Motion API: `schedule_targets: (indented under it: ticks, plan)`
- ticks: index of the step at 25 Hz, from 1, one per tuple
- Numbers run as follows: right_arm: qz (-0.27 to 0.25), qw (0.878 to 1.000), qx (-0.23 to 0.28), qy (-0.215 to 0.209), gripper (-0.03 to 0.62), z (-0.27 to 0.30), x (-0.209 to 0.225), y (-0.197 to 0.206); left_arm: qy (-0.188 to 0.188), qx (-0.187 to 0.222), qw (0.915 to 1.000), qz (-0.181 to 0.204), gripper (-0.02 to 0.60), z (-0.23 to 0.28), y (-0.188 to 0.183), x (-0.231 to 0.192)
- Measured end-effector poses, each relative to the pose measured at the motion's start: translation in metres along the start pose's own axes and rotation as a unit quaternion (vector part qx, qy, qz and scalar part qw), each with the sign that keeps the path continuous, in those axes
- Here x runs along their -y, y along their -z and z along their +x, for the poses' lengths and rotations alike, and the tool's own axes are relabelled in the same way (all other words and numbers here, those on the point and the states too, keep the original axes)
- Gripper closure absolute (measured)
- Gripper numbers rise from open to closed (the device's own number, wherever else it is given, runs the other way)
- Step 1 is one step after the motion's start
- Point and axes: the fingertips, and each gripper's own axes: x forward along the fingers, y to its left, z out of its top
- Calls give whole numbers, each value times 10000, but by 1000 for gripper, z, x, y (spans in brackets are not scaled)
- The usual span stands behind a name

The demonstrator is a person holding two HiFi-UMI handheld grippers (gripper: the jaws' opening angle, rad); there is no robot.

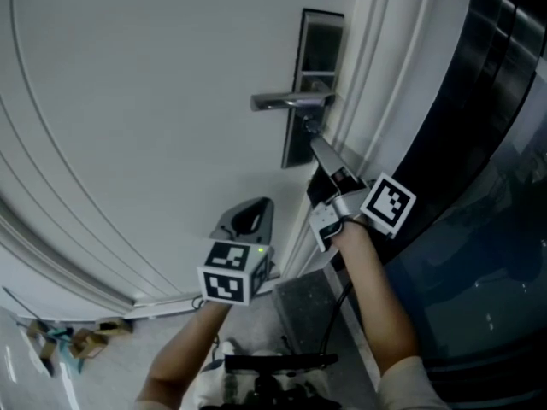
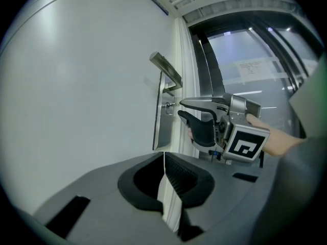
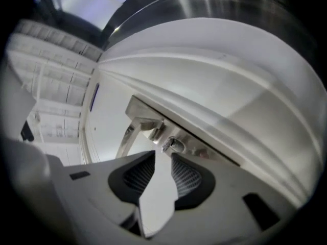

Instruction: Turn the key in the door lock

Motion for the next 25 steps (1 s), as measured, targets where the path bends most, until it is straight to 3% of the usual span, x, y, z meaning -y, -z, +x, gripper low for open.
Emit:
schedule_targets:
  ticks: [2, 3, 4, 5, 7, 9, 14, 17, 18, 20, 22, 24, 25]
  plan:
    - [-1166, 9928, -186, 189, 507, -2, -9, 1, -7, -10, 10000, -1, 561, 0, 1, 1]
    - [-1960, 9793, -324, 388, 508, -2, -11, 1, -9, -11, 10000, -3, 561, 0, 1, 2]
    - [-2881, 9544, -485, 611, 508, -1, -13, 0, -11, -10, 10000, -5, 561, 0, 1, 2]
    - [-3812, 9187, -642, 810, 487, 0, -15, 0, -11, -9, 10000, -7, 561, 0, 1, 2]
    - [-5339, 8340, -897, 1067, 484, 5, -19, 2, -11, -8, 10000, -10, 561, -1, 1, 2]
    - [-6282, 7619, -1062, 1167, 484, 11, -23, 5, -16, -8, 10000, -18, 561, -1, 1, 1]
    - [-7383, 6448, -1494, 1293, 476, 21, -15, 11, -53, 4, 10000, 1, 561, -1, 0, -3]
    - [-7978, 5620, -1698, 1375, 476, 25, -7, 12, -68, -3, 10000, -15, 561, 0, -1, -6]
    - [-8111, 5407, -1738, 1400, 476, 27, -6, 11, -70, -8, 10000, -21, 561, 0, 0, -7]
    - [-8292, 5104, -1768, 1436, 476, 30, -3, 9, -61, -11, 10000, -30, 561, 0, 0, -6]
    - [-8403, 4905, -1794, 1453, 476, 33, -2, 8, -49, -14, 10000, -32, 561, 1, 1, -6]
    - [-8411, 4860, -1875, 1458, 479, 37, 0, 8, -54, -16, 10000, -39, 561, 1, 1, -6]
    - [-8370, 4917, -1912, 1452, 494, 38, 1, 8, -61, -15, 10000, -44, 561, 1, 1, -7]
